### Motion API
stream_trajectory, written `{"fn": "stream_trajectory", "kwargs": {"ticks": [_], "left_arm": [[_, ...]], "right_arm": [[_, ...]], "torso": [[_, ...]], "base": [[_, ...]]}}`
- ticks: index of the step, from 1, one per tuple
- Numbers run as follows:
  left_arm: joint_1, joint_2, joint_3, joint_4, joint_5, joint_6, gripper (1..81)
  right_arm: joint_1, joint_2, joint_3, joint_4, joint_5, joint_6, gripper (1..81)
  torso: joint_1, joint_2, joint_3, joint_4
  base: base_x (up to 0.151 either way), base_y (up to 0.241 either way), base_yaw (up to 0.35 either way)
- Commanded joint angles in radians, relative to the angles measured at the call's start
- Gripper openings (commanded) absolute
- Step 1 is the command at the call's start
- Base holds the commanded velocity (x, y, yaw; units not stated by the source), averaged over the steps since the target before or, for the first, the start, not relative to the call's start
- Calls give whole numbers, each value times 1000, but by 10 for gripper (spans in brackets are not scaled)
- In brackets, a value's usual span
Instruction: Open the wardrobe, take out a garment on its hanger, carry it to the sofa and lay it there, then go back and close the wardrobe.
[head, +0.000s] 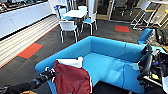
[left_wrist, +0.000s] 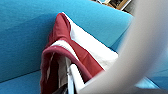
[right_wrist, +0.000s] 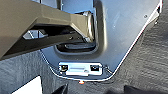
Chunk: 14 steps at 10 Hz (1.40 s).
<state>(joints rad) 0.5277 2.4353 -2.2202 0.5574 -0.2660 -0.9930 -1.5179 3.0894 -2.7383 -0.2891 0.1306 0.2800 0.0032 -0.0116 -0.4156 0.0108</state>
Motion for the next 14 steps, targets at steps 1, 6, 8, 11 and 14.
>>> {"fn": "stream_trajectory", "kwargs": {"ticks": [1,6,8,11,14], "left_arm": [[-122,-31,-125,-34,-12,0,811],[-30,-18,-322,-54,-9,-9,811],[56,-5,-392,-64,-10,-6,811],[249,87,-650,-67,-96,-9,811],[404,203,-836,-64,-162,-1,811]], "right_arm": [[-16,16,8,-12,-68,-18,811],[-14,19,8,-12,-66,-18,811],[-17,18,5,-10,-66,-16,811],[-19,19,8,-12,-66,-18,811],[-20,24,11,-13,-68,-27,811]], "torso": [[0,0,0,0],[0,0,0,0],[0,0,0,0],[0,0,0,0],[0,0,0,0]], "base": [[0,0,0],[0,0,0],[0,0,0],[0,0,0],[0,0,0]]}}
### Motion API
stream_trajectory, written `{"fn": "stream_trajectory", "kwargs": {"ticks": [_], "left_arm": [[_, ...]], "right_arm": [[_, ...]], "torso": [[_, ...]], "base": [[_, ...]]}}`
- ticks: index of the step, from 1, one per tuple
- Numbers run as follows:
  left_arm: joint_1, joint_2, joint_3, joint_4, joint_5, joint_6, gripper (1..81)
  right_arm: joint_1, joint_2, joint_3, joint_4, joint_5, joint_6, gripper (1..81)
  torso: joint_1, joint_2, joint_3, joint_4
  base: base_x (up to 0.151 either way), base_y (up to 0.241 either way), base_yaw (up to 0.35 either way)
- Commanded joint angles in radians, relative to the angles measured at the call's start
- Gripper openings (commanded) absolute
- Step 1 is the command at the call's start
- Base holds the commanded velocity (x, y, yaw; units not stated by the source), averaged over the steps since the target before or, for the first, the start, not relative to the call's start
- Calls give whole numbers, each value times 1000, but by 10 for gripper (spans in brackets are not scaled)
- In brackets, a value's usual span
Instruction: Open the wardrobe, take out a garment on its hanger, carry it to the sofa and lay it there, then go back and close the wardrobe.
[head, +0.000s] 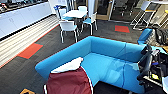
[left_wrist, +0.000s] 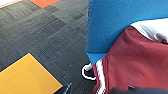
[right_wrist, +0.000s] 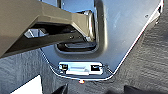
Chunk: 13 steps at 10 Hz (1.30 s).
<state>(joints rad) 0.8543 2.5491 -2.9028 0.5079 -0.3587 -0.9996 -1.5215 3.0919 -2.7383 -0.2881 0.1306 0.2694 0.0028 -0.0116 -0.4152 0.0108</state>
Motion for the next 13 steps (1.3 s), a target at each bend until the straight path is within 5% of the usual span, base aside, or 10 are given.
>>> {"fn": "stream_trajectory", "kwargs": {"ticks": [1,3,6,8,13], "left_arm": [[125,108,-151,-3,-95,7,811],[245,184,-150,169,-129,9,811],[430,273,-147,613,-264,6,811],[507,309,-132,820,-281,-4,811],[585,376,-119,870,-264,-2,811]], "right_arm": [[-16,21,10,-13,-66,-21,811],[-13,15,3,-5,-66,-18,811],[-7,13,-17,-3,-56,-12,811],[-7,17,-17,-2,-54,-7,811],[-13,17,-17,-5,-51,-9,811]], "torso": [[0,0,0,0],[0,0,0,0],[-1,0,1,0],[-1,0,1,0],[-2,-1,2,0]], "base": [[0,0,0],[0,0,0],[0,0,0],[0,0,0],[-13,0,0]]}}
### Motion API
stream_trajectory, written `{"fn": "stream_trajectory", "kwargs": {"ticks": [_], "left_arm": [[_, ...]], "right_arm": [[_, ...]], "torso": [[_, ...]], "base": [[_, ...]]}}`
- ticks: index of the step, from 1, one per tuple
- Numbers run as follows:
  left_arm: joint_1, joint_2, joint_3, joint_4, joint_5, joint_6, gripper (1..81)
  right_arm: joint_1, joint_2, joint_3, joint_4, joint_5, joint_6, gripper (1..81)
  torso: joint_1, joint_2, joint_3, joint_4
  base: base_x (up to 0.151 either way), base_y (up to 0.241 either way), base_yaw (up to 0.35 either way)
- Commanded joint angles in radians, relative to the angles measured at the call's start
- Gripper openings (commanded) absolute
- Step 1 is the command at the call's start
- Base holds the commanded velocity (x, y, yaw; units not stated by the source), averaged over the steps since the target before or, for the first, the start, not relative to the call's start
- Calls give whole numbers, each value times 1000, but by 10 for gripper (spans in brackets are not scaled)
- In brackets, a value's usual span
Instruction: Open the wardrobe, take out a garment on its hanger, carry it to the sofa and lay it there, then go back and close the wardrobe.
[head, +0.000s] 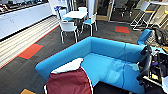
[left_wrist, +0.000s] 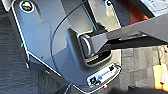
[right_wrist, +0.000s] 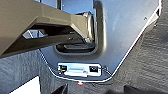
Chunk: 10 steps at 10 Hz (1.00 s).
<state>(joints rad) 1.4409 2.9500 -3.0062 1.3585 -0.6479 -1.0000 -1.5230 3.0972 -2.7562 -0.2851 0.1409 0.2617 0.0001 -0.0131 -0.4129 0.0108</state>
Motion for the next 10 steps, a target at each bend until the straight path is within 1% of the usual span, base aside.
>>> {"fn": "stream_trajectory", "kwargs": {"ticks": [1,3,8,9,10], "left_arm": [[-1,-20,-16,25,25,-2,811],[-1,-14,-16,30,25,-3,811],[10,14,-16,31,27,-5,811],[16,17,-16,25,46,-6,811],[17,26,-16,16,90,-6,811]], "right_arm": [[-12,10,1,-8,-63,-1,811],[-13,13,1,-6,-61,-1,811],[-15,10,1,-6,-61,-6,811],[-20,10,1,-8,-60,-7,811],[-20,11,1,-9,-60,-9,811]], "torso": [[0,0,0,0],[0,0,0,0],[0,-2,2,0],[0,-2,2,0],[0,-2,84,0]], "base": [[-73,0,0],[-86,0,0],[0,0,0],[0,0,0],[0,0,0]]}}
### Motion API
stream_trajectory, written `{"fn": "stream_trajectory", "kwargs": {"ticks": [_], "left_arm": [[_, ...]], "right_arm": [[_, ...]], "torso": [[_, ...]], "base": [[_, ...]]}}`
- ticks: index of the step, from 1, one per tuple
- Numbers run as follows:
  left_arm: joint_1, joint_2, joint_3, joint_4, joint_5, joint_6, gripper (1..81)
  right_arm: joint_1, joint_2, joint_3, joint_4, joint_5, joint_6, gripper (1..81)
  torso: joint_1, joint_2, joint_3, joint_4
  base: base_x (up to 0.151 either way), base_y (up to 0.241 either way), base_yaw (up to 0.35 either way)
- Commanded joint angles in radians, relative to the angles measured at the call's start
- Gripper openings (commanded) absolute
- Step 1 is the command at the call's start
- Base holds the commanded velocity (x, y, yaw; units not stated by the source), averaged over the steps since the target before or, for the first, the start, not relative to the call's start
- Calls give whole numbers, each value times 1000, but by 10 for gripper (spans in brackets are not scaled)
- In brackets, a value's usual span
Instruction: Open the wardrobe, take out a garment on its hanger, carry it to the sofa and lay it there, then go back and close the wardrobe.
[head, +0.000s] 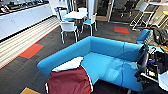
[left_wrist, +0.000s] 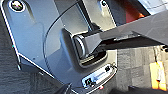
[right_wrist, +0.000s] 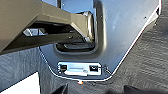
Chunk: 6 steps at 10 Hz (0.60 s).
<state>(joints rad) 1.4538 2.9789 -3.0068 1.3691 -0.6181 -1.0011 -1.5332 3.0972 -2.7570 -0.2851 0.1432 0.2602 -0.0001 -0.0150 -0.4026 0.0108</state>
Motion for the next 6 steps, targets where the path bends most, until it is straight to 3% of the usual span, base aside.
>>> {"fn": "stream_trajectory", "kwargs": {"ticks": [1,4,6], "left_arm": [[4,19,-15,-9,143,-25,811],[4,83,-15,-25,362,-67,811],[3,97,-15,-25,394,-67,811]], "right_arm": [[-9,11,4,-9,-62,-9,811],[-9,13,7,-11,-62,-9,811],[-9,14,7,-14,-63,-10,811]], "torso": [[0,0,81,0],[0,0,163,0],[0,0,224,0]], "base": [[0,0,0],[0,0,0],[0,0,0]]}}
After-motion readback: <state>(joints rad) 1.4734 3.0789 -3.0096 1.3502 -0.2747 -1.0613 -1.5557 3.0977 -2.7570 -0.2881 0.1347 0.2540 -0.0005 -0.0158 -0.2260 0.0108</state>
